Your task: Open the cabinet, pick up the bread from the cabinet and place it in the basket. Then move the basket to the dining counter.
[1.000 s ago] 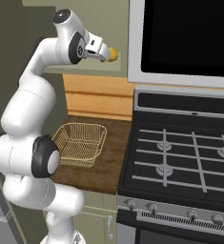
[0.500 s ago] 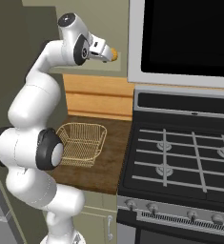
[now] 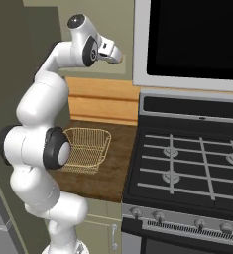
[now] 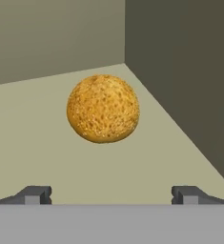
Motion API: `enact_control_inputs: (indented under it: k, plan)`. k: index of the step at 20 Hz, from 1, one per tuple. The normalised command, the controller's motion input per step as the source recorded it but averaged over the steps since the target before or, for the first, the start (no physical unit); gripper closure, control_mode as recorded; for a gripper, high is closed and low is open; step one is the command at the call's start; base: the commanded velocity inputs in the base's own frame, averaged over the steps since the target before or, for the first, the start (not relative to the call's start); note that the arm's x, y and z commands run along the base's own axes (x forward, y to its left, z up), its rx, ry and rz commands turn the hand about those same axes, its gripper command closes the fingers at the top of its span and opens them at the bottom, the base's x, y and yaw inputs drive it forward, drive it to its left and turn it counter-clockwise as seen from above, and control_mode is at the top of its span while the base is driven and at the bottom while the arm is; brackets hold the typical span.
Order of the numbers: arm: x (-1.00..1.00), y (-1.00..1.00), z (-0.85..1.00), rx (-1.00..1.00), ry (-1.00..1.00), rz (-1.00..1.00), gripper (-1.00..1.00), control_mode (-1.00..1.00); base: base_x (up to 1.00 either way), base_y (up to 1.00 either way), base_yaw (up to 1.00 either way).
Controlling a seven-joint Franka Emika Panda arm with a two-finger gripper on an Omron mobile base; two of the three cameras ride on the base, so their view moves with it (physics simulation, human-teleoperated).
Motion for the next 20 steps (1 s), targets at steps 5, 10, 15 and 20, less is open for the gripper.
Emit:
enact_control_inputs:
  k: [5,10,15,20]
  plan:
    - [0.28,-0.08,-0.09,0.00,0.00,-0.01,-1.00,-1.00,0.00,0.00,0.00]
    - [0.26,0.00,-0.10,0.00,0.00,0.00,-1.00,-1.00,0.00,0.00,0.00]
    - [0.30,0.00,-0.04,0.00,0.00,0.00,-1.00,-1.00,0.00,0.00,0.00]
    - [0.30,0.00,0.00,0.00,0.00,0.00,-1.00,-1.00,0.00,0.00,0.00]
